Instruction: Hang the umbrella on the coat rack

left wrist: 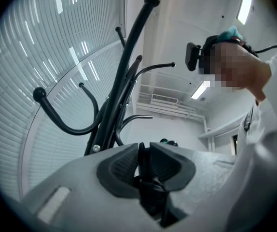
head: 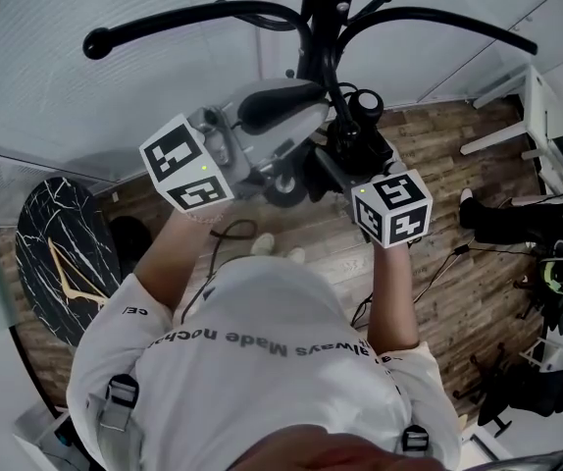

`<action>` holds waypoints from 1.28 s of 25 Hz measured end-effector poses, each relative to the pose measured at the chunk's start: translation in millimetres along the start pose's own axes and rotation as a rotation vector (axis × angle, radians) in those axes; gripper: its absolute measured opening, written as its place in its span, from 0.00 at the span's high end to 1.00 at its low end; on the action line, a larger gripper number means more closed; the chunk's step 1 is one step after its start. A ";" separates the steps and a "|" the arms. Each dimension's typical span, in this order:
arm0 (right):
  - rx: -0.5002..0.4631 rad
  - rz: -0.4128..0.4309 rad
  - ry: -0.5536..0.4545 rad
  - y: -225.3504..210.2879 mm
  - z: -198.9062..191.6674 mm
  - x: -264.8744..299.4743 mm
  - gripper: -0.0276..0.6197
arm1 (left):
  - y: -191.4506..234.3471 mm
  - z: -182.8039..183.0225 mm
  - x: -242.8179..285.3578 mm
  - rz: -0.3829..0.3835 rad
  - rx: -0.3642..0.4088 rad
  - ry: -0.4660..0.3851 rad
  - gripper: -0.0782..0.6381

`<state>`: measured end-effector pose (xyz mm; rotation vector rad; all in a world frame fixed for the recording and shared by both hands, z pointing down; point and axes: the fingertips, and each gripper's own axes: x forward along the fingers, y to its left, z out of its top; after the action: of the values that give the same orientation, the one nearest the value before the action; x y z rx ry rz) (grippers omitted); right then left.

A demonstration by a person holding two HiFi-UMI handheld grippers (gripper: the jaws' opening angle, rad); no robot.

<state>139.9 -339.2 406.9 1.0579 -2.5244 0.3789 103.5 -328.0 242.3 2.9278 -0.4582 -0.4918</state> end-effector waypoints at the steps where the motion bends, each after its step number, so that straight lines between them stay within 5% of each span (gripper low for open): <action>1: 0.003 0.000 0.002 -1.5 1.0 2.6 0.55 | 4.9 -0.5 0.7 0.015 0.000 0.001 0.78; 17: 0.072 0.024 0.091 -14.5 -44.1 44.9 0.54 | 39.1 -11.9 0.0 0.124 0.005 0.018 0.79; 32: 0.059 0.061 0.010 0.9 -68.5 76.1 0.52 | 26.9 -16.5 -7.8 0.136 0.017 0.041 0.80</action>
<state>106.3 -359.9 501.4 0.9993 -2.5556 0.4770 94.7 -349.5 265.1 2.8912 -0.6534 -0.4108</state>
